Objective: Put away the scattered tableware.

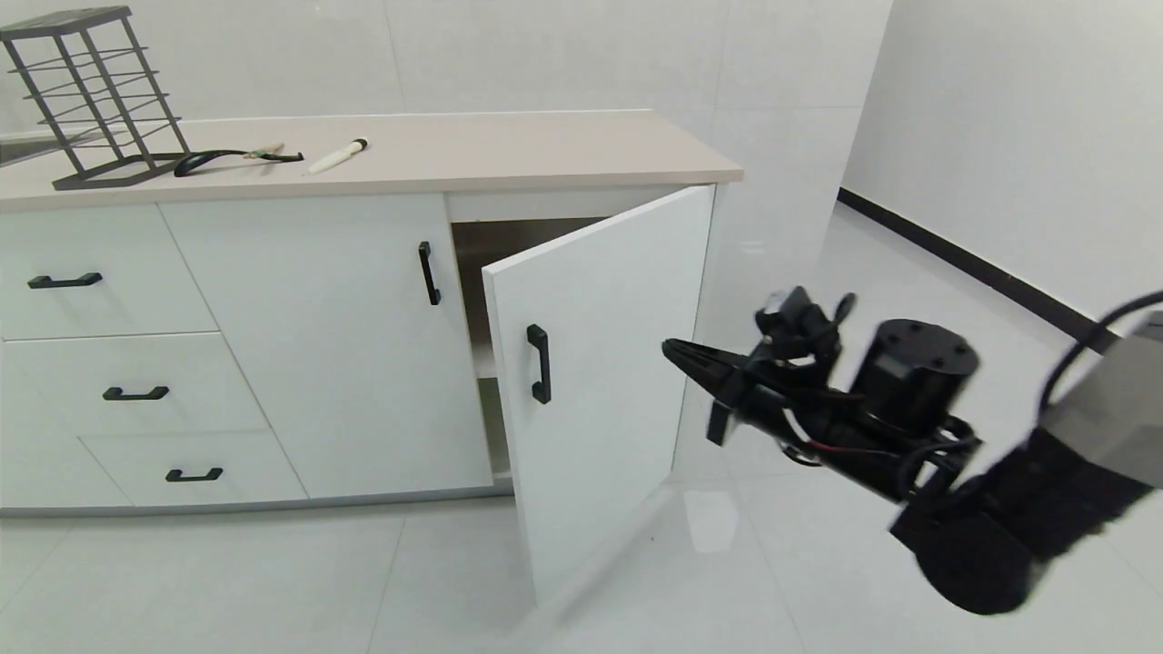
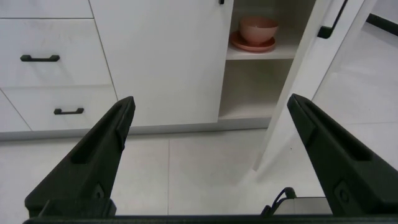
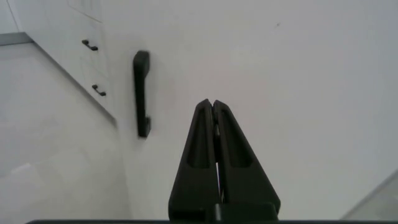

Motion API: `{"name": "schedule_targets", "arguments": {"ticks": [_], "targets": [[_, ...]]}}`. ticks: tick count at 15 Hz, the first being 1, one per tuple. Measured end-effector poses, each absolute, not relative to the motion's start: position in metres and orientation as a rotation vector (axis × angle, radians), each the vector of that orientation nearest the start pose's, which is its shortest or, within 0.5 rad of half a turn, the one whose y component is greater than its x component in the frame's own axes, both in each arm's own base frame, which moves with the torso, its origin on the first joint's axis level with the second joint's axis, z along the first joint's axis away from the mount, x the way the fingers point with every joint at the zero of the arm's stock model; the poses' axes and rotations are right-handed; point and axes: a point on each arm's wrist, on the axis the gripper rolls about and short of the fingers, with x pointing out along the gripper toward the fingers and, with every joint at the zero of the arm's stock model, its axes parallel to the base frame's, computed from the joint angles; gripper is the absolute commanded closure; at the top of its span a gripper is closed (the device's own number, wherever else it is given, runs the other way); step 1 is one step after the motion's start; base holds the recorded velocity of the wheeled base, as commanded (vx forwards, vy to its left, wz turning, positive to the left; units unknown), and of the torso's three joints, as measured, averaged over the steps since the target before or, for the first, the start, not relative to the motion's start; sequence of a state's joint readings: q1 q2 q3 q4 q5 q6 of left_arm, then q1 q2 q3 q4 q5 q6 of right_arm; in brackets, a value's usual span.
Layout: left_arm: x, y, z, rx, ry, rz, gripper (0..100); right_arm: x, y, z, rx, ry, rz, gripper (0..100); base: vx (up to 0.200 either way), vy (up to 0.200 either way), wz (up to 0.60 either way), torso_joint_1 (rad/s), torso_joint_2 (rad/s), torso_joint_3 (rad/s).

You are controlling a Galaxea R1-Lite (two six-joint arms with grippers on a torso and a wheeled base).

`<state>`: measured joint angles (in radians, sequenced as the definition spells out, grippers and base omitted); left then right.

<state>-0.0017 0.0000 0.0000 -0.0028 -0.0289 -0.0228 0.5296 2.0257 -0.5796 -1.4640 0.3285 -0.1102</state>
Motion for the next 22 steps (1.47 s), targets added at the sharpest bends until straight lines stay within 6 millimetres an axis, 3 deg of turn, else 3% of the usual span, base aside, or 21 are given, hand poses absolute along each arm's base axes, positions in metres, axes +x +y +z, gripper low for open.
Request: {"name": "schedule_targets", "arguments": {"ticks": [3,7,9,12,17,21,22], "targets": [[-0.023,-0.001,0.076,-0.021,-0.002,-0.031,0,0.203,0.111,0.139,-0.109,-0.068,0.799,100,0.0,0.0,0.0,0.0,0.0,0.0],[-0.023,-0.001,0.076,-0.021,-0.001,-0.031,0,0.118,0.045,0.167,-0.118,-0.15,0.638,100,0.0,0.0,0.0,0.0,0.0,0.0],[-0.023,-0.001,0.076,-0.021,-0.001,-0.031,0,0.078,0.026,0.17,-0.129,-0.208,0.566,100,0.0,0.0,0.0,0.0,0.0,0.0],[-0.023,-0.001,0.076,-0.02,-0.001,-0.032,0,0.025,0.01,0.159,-0.153,-0.291,0.443,100,0.0,0.0,0.0,0.0,0.0,0.0],[-0.023,-0.001,0.076,-0.02,-0.001,-0.032,0,-0.018,0.008,0.124,-0.182,-0.335,0.334,100,0.0,0.0,0.0,0.0,0.0,0.0],[-0.023,-0.001,0.076,-0.021,-0.001,-0.031,0,-0.022,0.004,0.082,-0.109,-0.044,0.192,100,0.0,0.0,0.0,0.0,0.0,0.0],[-0.023,-0.001,0.076,-0.021,-0.001,-0.031,0,-0.022,0.003,0.08,-0.094,-0.033,0.152,100,0.0,0.0,0.0,0.0,0.0,0.0]]}}
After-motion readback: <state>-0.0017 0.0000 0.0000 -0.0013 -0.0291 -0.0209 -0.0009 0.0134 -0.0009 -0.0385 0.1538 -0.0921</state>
